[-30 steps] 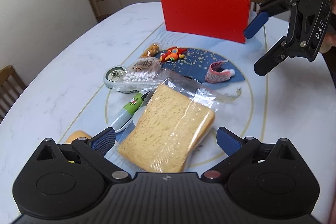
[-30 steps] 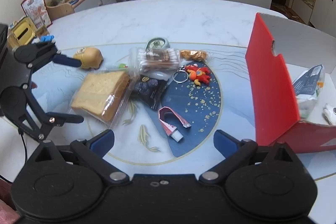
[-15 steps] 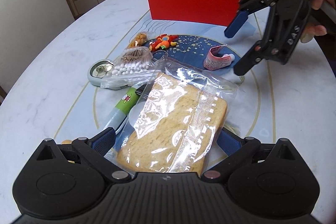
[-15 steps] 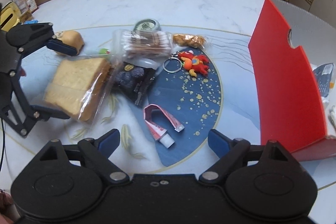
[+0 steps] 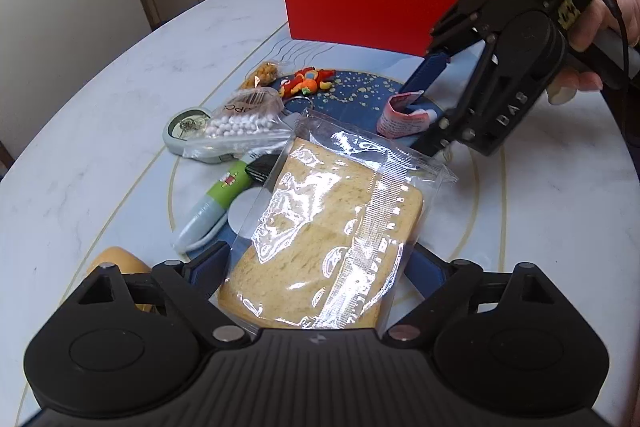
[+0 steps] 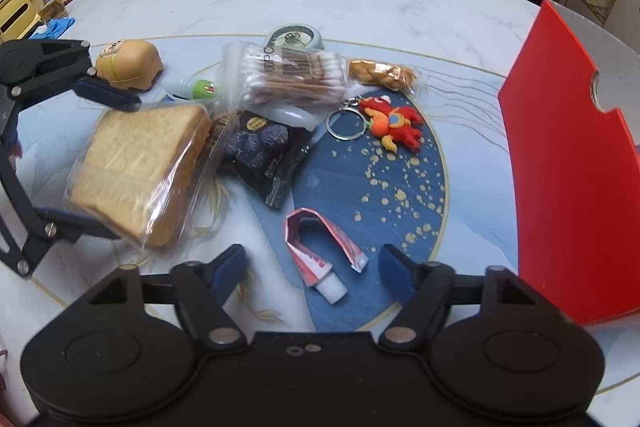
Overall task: Organize objects
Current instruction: 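Grasp the bagged bread with left tool while right tool grasps the pink toothpaste, then carry the bread and toothpaste over the red shoebox with both tools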
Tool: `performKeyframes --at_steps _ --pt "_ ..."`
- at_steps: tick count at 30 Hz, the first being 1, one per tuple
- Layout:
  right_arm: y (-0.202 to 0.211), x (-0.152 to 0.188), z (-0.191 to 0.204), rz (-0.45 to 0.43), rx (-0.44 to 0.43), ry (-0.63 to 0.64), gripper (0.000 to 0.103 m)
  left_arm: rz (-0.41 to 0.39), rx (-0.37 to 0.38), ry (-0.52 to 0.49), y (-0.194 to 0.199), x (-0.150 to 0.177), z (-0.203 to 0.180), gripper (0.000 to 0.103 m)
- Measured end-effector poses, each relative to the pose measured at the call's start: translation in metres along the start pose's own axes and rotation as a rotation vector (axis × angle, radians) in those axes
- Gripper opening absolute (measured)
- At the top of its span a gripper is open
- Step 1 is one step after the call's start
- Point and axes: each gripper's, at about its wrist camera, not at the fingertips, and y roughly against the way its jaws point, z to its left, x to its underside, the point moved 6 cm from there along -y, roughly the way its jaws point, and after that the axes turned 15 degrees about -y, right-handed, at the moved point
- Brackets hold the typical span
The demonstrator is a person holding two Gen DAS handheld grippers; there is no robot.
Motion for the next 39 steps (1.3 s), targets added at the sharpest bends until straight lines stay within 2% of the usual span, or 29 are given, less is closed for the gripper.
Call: performKeyframes --at_steps 7,18,23,28,30,39 --pt "0.001 -0.002 0.002 -0.012 0.014 0.019 0.044 0.012 -0.008 0.112 0.007 0.001 -0.010 0.087" --pt "0.015 0.015 -0.011 -0.014 0.004 -0.078 0.040 0.071 -0.087 0.312 0.012 0.006 -0.028 0.085" --pt "0.031 0.026 -0.016 -0.023 -0.020 -0.104 0.031 0.086 -0.121 0.377 0.016 0.005 -0.036 0.085" --pt "0.040 0.035 -0.026 -0.030 -0.023 -0.114 0.029 0.108 -0.147 0.412 0.015 0.001 -0.046 0.084" --pt "0.047 0.036 -0.030 -0.041 -0.044 -0.127 0.026 0.108 -0.151 0.429 0.017 -0.002 -0.049 0.084" --pt "0.087 0.043 -0.052 -0.086 -0.108 -0.178 0.025 0.105 -0.178 0.468 0.027 -0.030 -0.059 0.079"
